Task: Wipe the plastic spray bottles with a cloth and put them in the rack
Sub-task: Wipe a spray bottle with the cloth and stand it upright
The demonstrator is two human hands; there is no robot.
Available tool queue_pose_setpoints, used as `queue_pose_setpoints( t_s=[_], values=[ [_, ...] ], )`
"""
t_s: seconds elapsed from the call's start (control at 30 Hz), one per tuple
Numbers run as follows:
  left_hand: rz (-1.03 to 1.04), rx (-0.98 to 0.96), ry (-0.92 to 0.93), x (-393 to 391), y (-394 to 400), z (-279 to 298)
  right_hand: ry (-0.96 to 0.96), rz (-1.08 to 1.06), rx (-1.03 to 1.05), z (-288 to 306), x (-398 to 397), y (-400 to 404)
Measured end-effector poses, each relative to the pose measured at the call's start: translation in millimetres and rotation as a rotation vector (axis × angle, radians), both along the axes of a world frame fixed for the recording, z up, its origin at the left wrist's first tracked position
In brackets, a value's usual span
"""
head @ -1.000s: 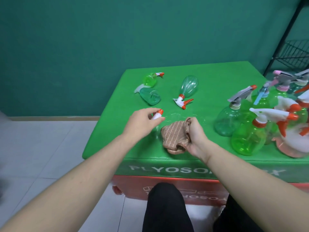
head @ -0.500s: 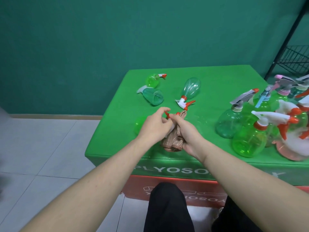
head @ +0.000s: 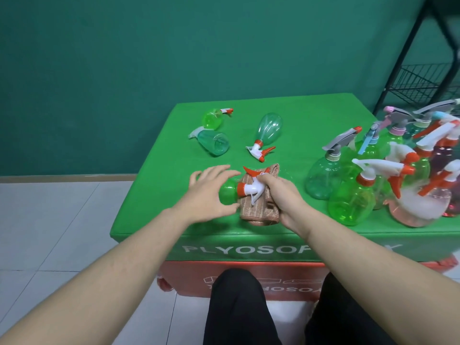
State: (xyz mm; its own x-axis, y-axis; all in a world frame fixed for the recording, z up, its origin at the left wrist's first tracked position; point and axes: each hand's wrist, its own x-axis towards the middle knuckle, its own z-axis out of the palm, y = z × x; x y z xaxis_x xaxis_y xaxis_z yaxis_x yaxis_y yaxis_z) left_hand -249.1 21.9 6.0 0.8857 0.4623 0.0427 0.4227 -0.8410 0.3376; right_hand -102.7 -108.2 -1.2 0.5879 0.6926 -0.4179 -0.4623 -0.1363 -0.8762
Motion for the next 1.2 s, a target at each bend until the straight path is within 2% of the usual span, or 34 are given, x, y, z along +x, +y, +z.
queue_pose_setpoints(
  t_s=[0.13, 0.3, 0.4, 0.57, 0.77, 1.07, 1.2],
  values=[
    [-0.112, 0.111, 0.169, 1, 7, -6, -0.067, 0.054, -0.055, -2, 8, -10],
    [-0.130, 0.155, 0.228, 6, 8, -16, -0.080, 0.061, -0.085, -1, 19, -20],
    [-0.109, 0.100, 0.190, 9, 7, -21, 0.005, 0.034, -0.042, 1, 23, -23],
    [-0.078, -0.109, 0.053, 9, 0, -27, 0.127, -0.078, 0.079, 0, 31, -27],
    [-0.125, -0.015, 0.046, 18, -8, -35, 0.313, -0.125, 0.125, -3, 29, -23],
    [-0.084, 0.031, 0.046, 29, -13, -38, 0.446, -0.157, 0.051, -11, 31, -3],
    [-0.065, -0.003, 0.072, 34, -9, -35, 0.460, -0.143, 0.084, -11, 35, -6]
  ],
)
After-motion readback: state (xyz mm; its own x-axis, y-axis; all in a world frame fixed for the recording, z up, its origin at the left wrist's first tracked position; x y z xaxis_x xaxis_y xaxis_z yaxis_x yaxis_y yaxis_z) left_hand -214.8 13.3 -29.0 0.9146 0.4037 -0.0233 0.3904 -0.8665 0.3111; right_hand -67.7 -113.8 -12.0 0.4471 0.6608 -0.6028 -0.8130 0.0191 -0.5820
